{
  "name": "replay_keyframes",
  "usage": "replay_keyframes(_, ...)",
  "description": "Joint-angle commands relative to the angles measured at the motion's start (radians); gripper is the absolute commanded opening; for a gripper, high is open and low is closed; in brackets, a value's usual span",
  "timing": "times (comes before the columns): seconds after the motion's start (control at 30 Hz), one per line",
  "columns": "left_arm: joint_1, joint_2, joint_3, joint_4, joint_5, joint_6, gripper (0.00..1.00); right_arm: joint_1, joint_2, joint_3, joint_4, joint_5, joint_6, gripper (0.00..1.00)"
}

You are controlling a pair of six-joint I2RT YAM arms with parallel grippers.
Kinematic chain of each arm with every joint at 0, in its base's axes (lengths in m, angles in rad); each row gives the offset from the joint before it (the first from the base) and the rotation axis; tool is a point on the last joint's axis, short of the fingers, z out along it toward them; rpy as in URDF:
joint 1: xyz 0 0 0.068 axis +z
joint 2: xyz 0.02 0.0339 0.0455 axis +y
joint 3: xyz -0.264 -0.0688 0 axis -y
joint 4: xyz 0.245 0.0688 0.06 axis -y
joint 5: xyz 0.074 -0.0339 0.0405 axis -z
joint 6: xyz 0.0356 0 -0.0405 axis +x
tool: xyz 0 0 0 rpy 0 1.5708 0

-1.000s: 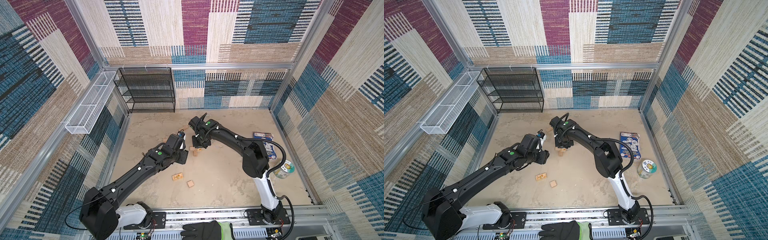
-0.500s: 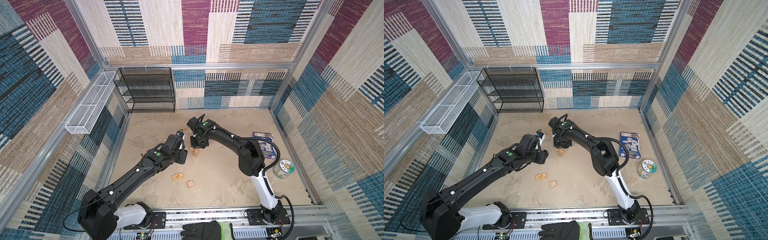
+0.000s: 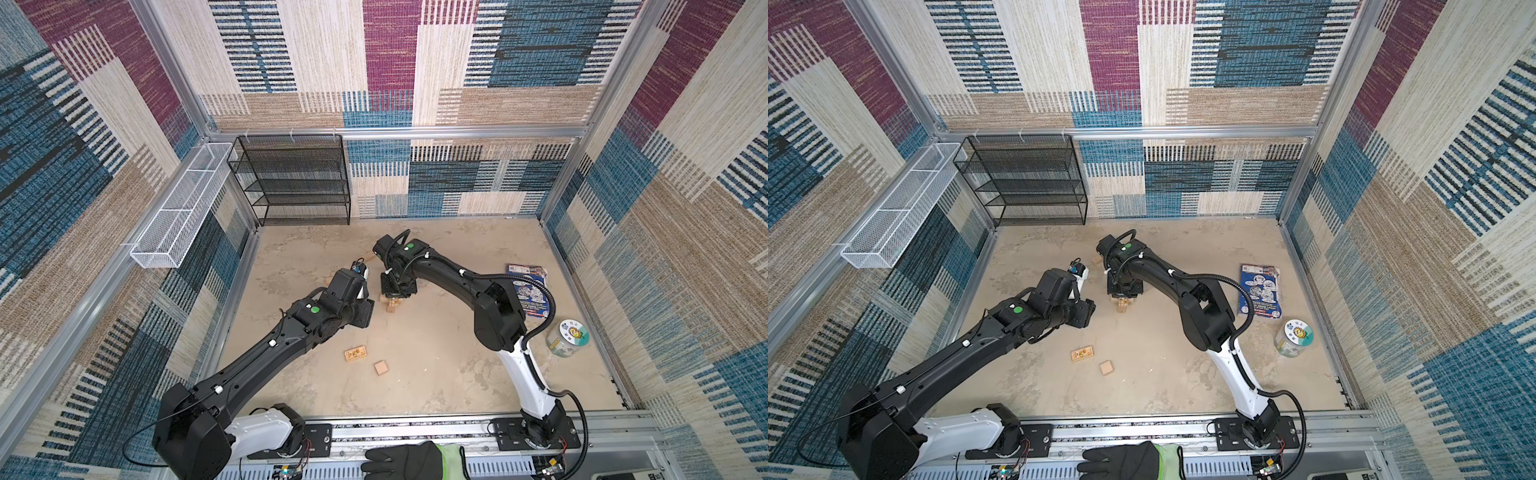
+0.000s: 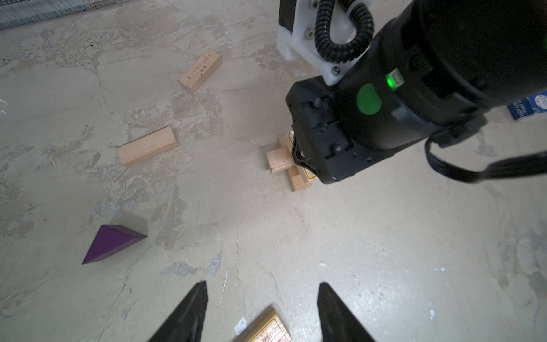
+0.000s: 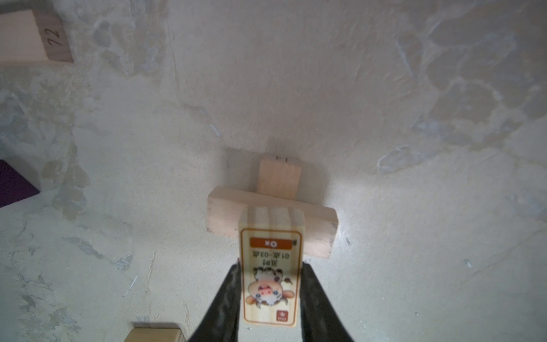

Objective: Build the wood block tower
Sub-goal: 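Carry the cow-printed block over the crossed blocks with the right gripper, then lower the cow-printed block onto the flat crosswise block with the right gripper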

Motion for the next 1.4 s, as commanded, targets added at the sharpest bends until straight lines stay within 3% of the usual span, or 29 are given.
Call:
replay_keyframes(0.0, -0.002, -0.005, 0.000, -0.001, -0.023, -0.003, 0.64, 0.001, 0.008, 0.013, -0.011, 0.001, 0.023, 0.00)
replay_keyframes(1.07, -0.031, -0.026, -0.008, -0.007, -0.073, 0.004, 0.65, -0.001, 0.087, 0.143, -0.086, 0.027, 0.052, 0.00)
replay_keyframes(1.37, -0.038, -0.028, -0.011, -0.007, -0.083, 0.004, 0.66, -0.001, 0.098, 0.154, -0.088, 0.023, 0.058, 0.08)
